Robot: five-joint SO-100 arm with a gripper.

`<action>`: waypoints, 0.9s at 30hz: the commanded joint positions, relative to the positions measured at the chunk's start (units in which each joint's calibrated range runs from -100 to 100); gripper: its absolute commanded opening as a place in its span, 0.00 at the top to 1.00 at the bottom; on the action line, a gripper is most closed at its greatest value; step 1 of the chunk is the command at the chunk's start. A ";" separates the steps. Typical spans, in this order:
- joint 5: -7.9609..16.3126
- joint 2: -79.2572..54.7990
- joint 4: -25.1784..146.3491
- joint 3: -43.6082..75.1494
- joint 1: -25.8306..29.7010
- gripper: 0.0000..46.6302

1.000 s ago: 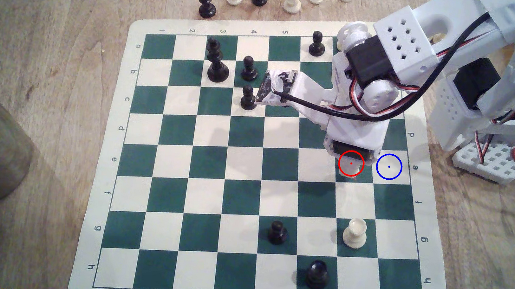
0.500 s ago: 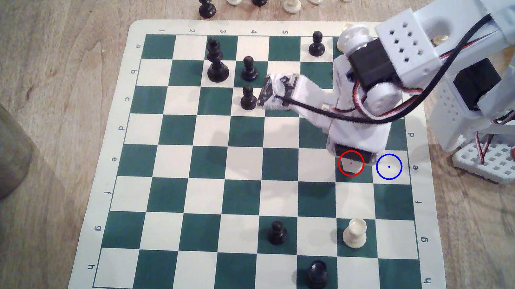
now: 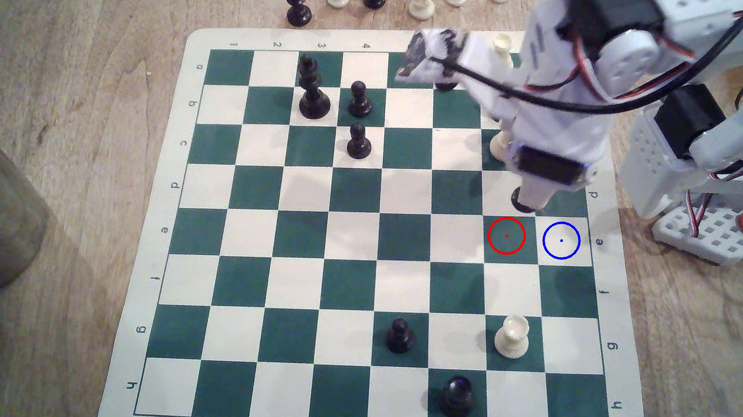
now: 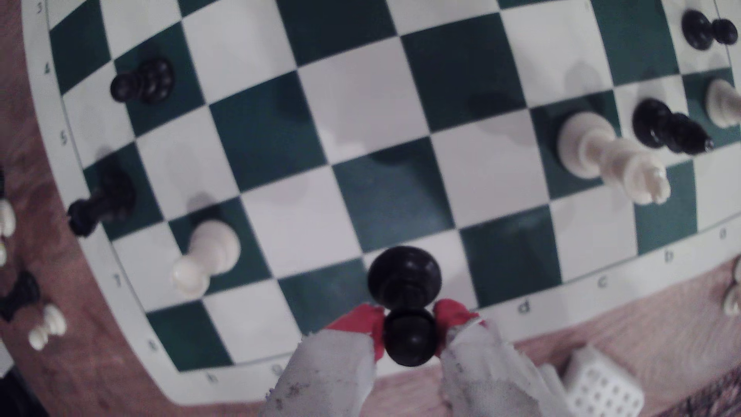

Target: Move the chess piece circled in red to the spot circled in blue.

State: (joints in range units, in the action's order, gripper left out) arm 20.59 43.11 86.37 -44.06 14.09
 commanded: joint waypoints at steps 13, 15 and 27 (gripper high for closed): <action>-2.39 9.69 -1.77 -13.97 1.99 0.99; -2.54 10.12 -2.67 -14.96 3.24 0.99; -1.81 5.53 -9.22 -20.22 8.79 0.99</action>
State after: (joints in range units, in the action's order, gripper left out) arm 18.58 49.22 78.33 -64.21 22.35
